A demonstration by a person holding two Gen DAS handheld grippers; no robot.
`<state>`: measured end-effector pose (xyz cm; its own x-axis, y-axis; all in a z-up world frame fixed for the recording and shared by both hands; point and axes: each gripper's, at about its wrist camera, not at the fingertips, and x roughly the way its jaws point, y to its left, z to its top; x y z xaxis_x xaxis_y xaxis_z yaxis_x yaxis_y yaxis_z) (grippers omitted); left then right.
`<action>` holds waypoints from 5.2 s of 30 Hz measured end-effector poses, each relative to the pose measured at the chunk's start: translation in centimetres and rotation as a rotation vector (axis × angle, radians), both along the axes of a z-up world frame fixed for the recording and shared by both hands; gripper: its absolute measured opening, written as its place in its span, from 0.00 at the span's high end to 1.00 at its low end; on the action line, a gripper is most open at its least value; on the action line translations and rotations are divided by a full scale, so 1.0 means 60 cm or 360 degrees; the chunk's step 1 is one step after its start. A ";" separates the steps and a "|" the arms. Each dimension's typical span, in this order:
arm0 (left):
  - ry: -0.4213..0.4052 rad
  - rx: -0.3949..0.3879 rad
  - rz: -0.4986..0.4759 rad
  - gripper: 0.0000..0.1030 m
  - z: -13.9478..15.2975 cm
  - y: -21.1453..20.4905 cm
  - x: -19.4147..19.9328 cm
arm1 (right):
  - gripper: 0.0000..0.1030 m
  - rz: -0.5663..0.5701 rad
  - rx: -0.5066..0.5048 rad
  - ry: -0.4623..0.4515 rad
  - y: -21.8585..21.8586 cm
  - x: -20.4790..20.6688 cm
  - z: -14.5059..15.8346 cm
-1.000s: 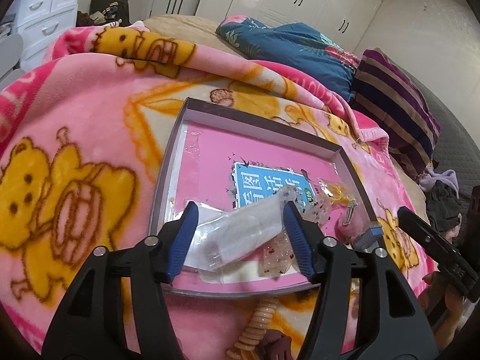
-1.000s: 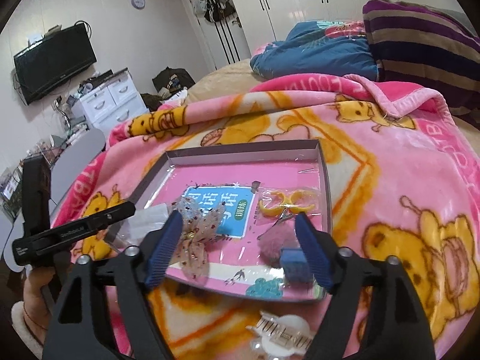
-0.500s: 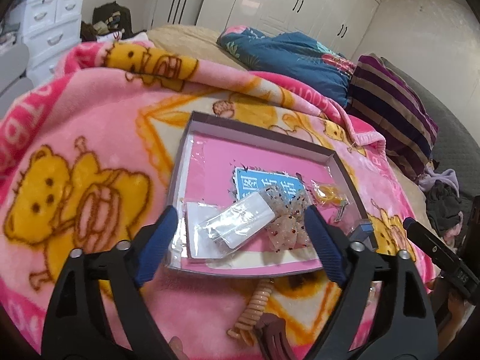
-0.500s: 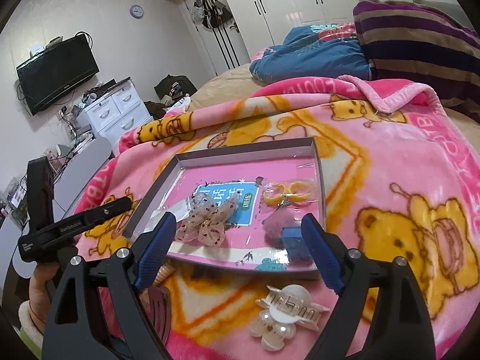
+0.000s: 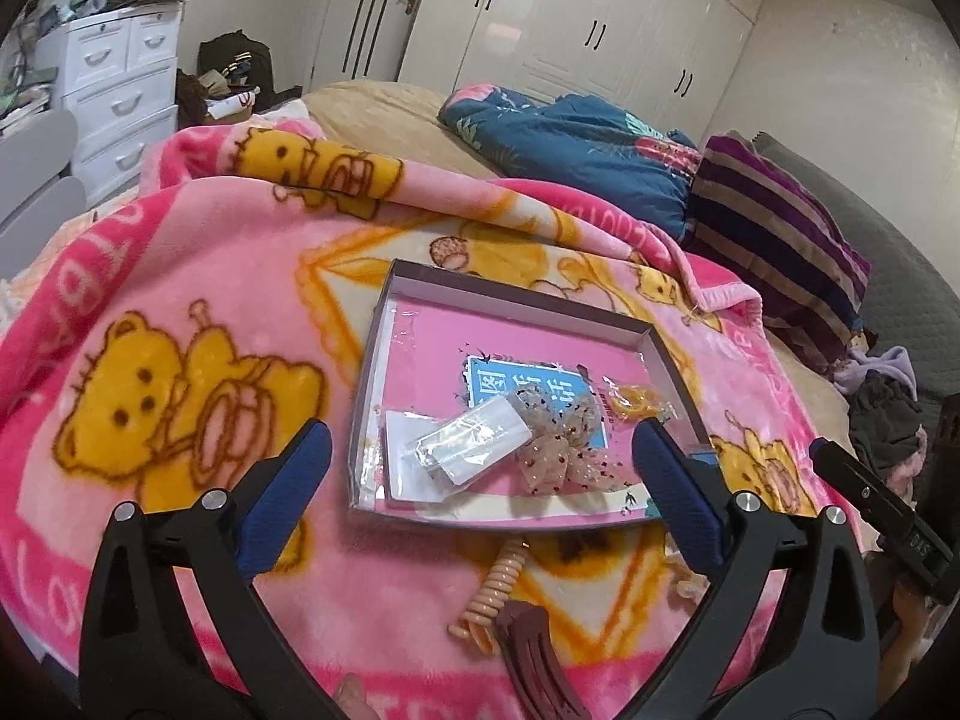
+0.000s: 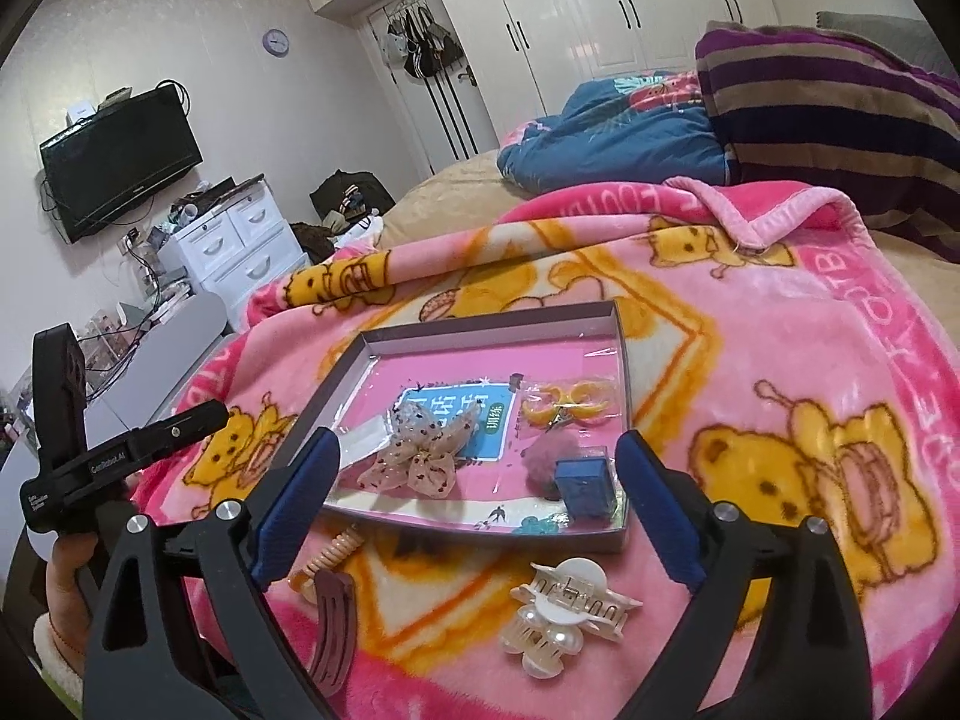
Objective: Organize jewelry
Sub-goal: 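Withdraw both tools and reach toward the brown clip and pearl claw clip, then grasp the pearl claw clip with the right tool while the left tool grasps the brown clip, then carry the brown clip toward the box while the right tool carries the pearl clip there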
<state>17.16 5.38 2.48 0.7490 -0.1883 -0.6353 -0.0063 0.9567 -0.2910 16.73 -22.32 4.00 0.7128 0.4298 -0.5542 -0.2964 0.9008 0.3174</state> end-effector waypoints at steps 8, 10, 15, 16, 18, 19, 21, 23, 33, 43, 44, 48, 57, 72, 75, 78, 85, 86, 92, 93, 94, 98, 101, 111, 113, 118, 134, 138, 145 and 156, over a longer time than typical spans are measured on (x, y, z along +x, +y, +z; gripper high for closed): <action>-0.0062 0.0008 0.0035 0.09 0.032 0.007 -0.048 | 0.09 0.0013 0.0010 -0.0060 -0.003 -0.027 0.027; -0.0069 0.0003 0.0042 0.09 0.038 0.007 -0.056 | 0.09 0.0015 0.0011 -0.0071 -0.005 -0.032 0.034; -0.0093 0.0012 0.0034 0.09 0.053 0.002 -0.078 | 0.08 0.0020 0.0017 -0.0121 -0.009 -0.051 0.052; -0.0095 0.0018 0.0036 0.09 0.056 0.001 -0.080 | 0.08 0.0021 0.0020 -0.0126 -0.009 -0.053 0.055; -0.0098 0.0018 0.0030 0.09 0.060 -0.001 -0.088 | 0.08 0.0024 0.0029 -0.0136 -0.010 -0.057 0.064; -0.0102 0.0016 0.0023 0.09 0.063 -0.004 -0.092 | 0.08 0.0028 0.0033 -0.0149 -0.010 -0.062 0.069; -0.0112 0.0022 0.0024 0.09 0.068 -0.006 -0.100 | 0.07 0.0031 0.0028 -0.0168 -0.010 -0.068 0.076; -0.0119 0.0034 0.0024 0.09 0.073 -0.010 -0.108 | 0.07 0.0047 0.0025 -0.0183 -0.009 -0.074 0.084; -0.0148 0.0064 0.0009 0.09 0.097 -0.029 -0.144 | 0.05 0.0067 0.0007 -0.0249 -0.017 -0.110 0.110; -0.0125 0.0089 -0.0012 0.09 0.084 -0.055 -0.167 | 0.05 0.0041 -0.0049 -0.0255 -0.033 -0.136 0.102; -0.0114 0.0088 -0.0022 0.09 0.081 -0.057 -0.168 | 0.05 0.0035 -0.0049 -0.0254 -0.035 -0.137 0.100; -0.0092 0.0112 -0.0044 0.09 0.072 -0.065 -0.172 | 0.05 0.0036 -0.0056 -0.0243 -0.039 -0.142 0.094; -0.0009 0.0182 -0.0081 0.09 0.033 -0.082 -0.172 | 0.05 0.0052 -0.0136 -0.0160 -0.039 -0.143 0.053; 0.0188 0.0255 -0.0147 0.09 -0.047 -0.096 -0.158 | 0.05 0.0088 -0.0195 0.0009 -0.028 -0.136 -0.026; 0.0240 0.0209 -0.0177 0.09 -0.067 -0.099 -0.157 | 0.05 0.0103 -0.0191 0.0044 -0.025 -0.133 -0.039; 0.0302 0.0189 -0.0209 0.09 -0.090 -0.104 -0.157 | 0.05 0.0116 -0.0202 0.0082 -0.021 -0.134 -0.056; 0.0413 0.0193 -0.0297 0.09 -0.134 -0.129 -0.153 | 0.05 0.0147 -0.0179 0.0184 -0.011 -0.133 -0.094; 0.0419 0.0191 -0.0299 0.09 -0.137 -0.131 -0.153 | 0.05 0.0149 -0.0176 0.0192 -0.010 -0.132 -0.097; 0.0433 0.0218 -0.0293 0.09 -0.151 -0.141 -0.149 | 0.05 0.0136 -0.0133 0.0265 -0.016 -0.122 -0.119; 0.0432 0.0216 -0.0296 0.09 -0.152 -0.142 -0.148 | 0.05 0.0131 -0.0124 0.0272 -0.018 -0.121 -0.121; 0.0431 0.0218 -0.0293 0.09 -0.153 -0.143 -0.147 | 0.05 0.0127 -0.0108 0.0281 -0.021 -0.121 -0.123; 0.0423 0.0232 -0.0276 0.09 -0.157 -0.144 -0.138 | 0.05 0.0109 -0.0078 0.0313 -0.026 -0.113 -0.133; 0.0435 0.0240 -0.0283 0.09 -0.161 -0.144 -0.130 | 0.05 0.0104 -0.0048 0.0343 -0.027 -0.107 -0.141; 0.0516 0.0280 -0.0282 0.45 -0.185 -0.149 -0.119 | 0.20 0.0087 -0.0073 0.0404 -0.004 -0.073 -0.167; 0.0519 0.0276 -0.0279 0.48 -0.186 -0.147 -0.119 | 0.30 0.0076 -0.0058 0.0448 0.000 -0.059 -0.178; 0.0530 0.0258 -0.0272 0.56 -0.189 -0.144 -0.120 | 0.50 0.0000 -0.0006 0.0489 -0.006 -0.038 -0.203; 0.0468 0.0215 -0.0329 0.80 -0.179 -0.148 -0.133 | 0.56 0.0102 0.0116 0.0398 -0.045 -0.079 -0.184; 0.0440 0.0213 -0.0327 0.81 -0.172 -0.148 -0.135 | 0.56 0.0093 0.0121 0.0373 -0.051 -0.086 -0.172; 0.0416 0.0195 -0.0309 0.93 -0.162 -0.146 -0.126 | 0.56 0.0097 0.0117 0.0345 -0.052 -0.092 -0.161; 0.0590 0.0007 -0.0361 0.76 -0.196 -0.137 -0.073 | 0.56 0.0089 0.0129 0.0341 -0.054 -0.090 -0.160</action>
